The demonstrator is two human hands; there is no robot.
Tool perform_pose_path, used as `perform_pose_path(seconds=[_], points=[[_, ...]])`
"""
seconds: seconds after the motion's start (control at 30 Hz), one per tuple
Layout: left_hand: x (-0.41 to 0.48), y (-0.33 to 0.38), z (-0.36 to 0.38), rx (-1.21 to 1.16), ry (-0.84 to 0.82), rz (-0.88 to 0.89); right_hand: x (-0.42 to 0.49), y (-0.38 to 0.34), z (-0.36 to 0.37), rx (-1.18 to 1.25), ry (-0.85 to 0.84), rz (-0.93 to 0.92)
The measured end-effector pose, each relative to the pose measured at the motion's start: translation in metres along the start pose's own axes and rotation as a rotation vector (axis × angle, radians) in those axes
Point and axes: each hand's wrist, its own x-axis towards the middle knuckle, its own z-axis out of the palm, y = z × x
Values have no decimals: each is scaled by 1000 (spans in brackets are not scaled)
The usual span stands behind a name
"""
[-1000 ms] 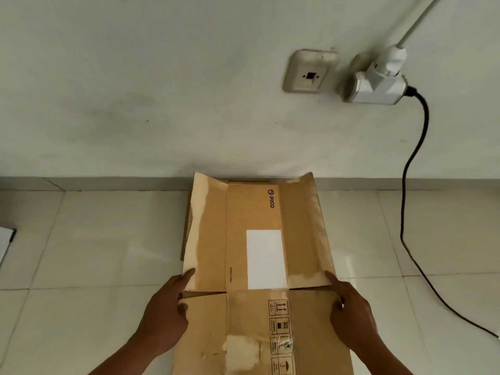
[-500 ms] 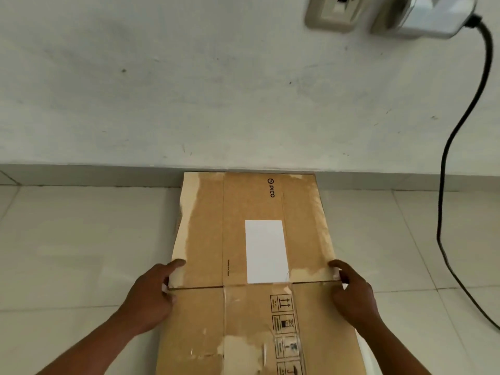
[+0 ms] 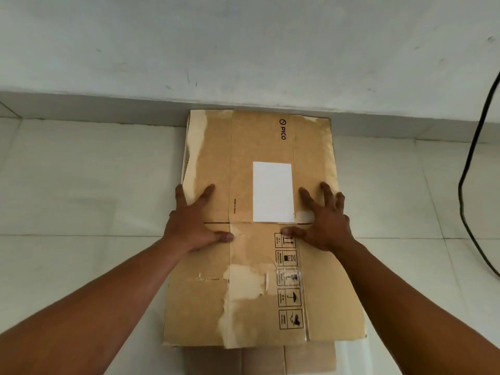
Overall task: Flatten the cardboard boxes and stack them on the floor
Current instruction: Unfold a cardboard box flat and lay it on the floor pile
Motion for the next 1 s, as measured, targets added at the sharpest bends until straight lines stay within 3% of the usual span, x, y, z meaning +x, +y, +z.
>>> perform_pose_path(seconds=[0.43,0.53,0.63,0.73,1.0], points=[[-25,13,6,64,85,-115,-26,-2,-7,-20,84,-6],[-51,24,11,308,159,79,-62,-1,-9,-136,15,-193],[-87,28,31,480,-82,298,-106,-7,10,-266,-124,-363],[-103,24,50,571,-285,289,-121,-10,28,-343,-239,-401],[-97,30,46,634,-361,232,-110,-12,25,-409,-289,-377]])
